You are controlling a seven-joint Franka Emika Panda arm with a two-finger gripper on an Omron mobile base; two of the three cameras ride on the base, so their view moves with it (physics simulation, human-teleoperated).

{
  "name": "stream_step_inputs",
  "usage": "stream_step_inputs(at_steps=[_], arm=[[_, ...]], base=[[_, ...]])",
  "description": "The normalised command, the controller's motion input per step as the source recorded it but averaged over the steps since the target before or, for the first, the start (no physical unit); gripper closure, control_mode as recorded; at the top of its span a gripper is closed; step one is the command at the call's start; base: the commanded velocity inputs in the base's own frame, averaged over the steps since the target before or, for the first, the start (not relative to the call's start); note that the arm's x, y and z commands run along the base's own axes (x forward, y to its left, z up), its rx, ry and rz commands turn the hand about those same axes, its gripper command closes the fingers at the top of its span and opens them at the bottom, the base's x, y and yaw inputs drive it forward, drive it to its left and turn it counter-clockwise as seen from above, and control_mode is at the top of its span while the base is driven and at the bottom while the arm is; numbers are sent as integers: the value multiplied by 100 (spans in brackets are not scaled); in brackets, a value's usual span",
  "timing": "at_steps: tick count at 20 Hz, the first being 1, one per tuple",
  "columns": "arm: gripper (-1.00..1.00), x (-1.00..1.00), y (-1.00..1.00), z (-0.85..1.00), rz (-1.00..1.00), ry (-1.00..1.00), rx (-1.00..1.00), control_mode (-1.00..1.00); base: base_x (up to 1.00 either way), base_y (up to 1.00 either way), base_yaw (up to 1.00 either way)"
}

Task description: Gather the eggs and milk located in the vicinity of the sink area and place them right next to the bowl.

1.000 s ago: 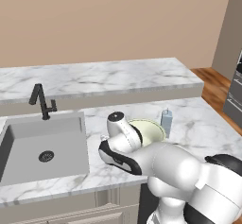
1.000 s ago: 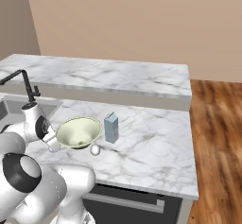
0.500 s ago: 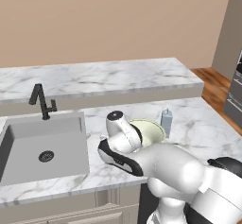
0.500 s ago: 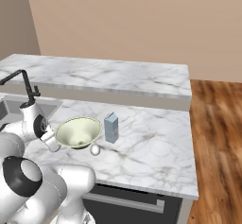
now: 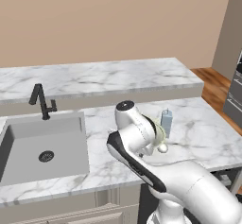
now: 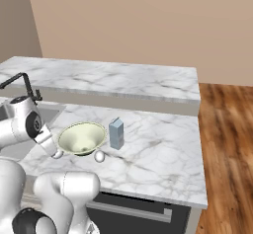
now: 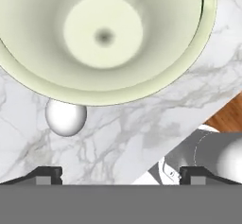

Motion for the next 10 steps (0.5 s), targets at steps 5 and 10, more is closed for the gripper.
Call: stream_step_inputs(at_steps=[5, 10], arm=[[-100, -3, -94, 77, 9, 0, 0, -100], [-100, 0, -99, 55, 18, 1, 1, -100]], base=[[0, 0, 0], [0, 0, 0]])
